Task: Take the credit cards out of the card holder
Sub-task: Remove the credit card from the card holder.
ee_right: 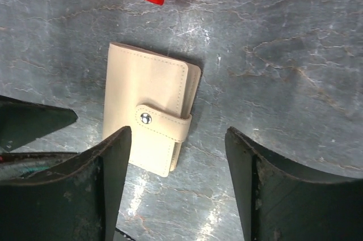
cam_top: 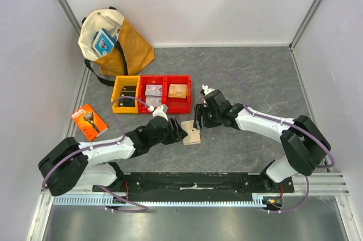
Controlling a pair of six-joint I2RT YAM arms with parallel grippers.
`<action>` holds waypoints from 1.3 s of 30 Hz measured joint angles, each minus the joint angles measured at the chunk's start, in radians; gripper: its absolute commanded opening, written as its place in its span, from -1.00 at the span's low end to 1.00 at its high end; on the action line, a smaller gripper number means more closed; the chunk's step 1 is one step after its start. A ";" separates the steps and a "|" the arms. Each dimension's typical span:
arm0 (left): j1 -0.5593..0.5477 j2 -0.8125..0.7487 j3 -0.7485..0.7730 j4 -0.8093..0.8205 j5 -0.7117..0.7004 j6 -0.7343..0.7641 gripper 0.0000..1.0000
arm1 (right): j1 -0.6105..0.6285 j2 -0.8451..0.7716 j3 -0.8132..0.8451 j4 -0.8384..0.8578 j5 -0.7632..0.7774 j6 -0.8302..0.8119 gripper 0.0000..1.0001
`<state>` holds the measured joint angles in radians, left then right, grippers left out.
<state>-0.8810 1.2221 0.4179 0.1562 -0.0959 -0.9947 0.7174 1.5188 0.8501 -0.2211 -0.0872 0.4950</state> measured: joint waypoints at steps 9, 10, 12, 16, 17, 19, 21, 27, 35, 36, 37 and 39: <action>0.013 0.116 0.064 -0.004 -0.052 -0.002 0.13 | 0.090 0.007 0.089 -0.108 0.136 -0.015 0.32; 0.013 0.127 0.066 -0.003 -0.052 -0.003 0.12 | 0.101 0.014 0.100 -0.114 0.147 -0.013 0.31; 0.013 0.149 0.068 0.001 -0.052 -0.005 0.08 | 0.114 0.033 0.114 -0.118 0.161 -0.009 0.28; 0.015 0.184 0.071 0.024 -0.048 -0.017 0.01 | 0.135 0.083 0.135 -0.127 0.185 0.003 0.26; 0.015 0.191 0.071 0.033 -0.043 -0.020 -0.03 | 0.138 0.095 0.137 -0.128 0.191 0.005 0.25; 0.016 0.201 0.071 0.046 -0.034 -0.027 -0.13 | 0.148 0.122 0.142 -0.134 0.203 0.011 0.24; 0.016 0.212 0.071 0.058 -0.027 -0.034 -0.30 | 0.158 0.142 0.144 -0.139 0.216 0.014 0.22; 0.013 0.225 0.066 0.071 -0.022 -0.060 -0.70 | 0.178 0.165 0.151 -0.147 0.248 0.026 0.19; -0.010 0.229 0.066 0.087 -0.024 -0.080 -0.96 | 0.191 0.166 0.164 -0.163 0.307 0.035 0.15; -0.013 0.229 0.066 0.087 -0.026 -0.082 -0.96 | 0.192 0.166 0.169 -0.163 0.313 0.036 0.15; -0.016 0.229 0.066 0.087 -0.026 -0.082 -0.96 | 0.193 0.166 0.174 -0.163 0.320 0.036 0.14; -0.023 0.229 0.066 0.086 -0.027 -0.083 -0.97 | 0.195 0.166 0.182 -0.163 0.334 0.036 0.13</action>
<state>-0.9035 1.4513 0.4843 0.2420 -0.1234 -1.0779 0.9119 1.6844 1.0325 -0.3836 0.2466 0.5308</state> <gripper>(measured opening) 0.036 0.574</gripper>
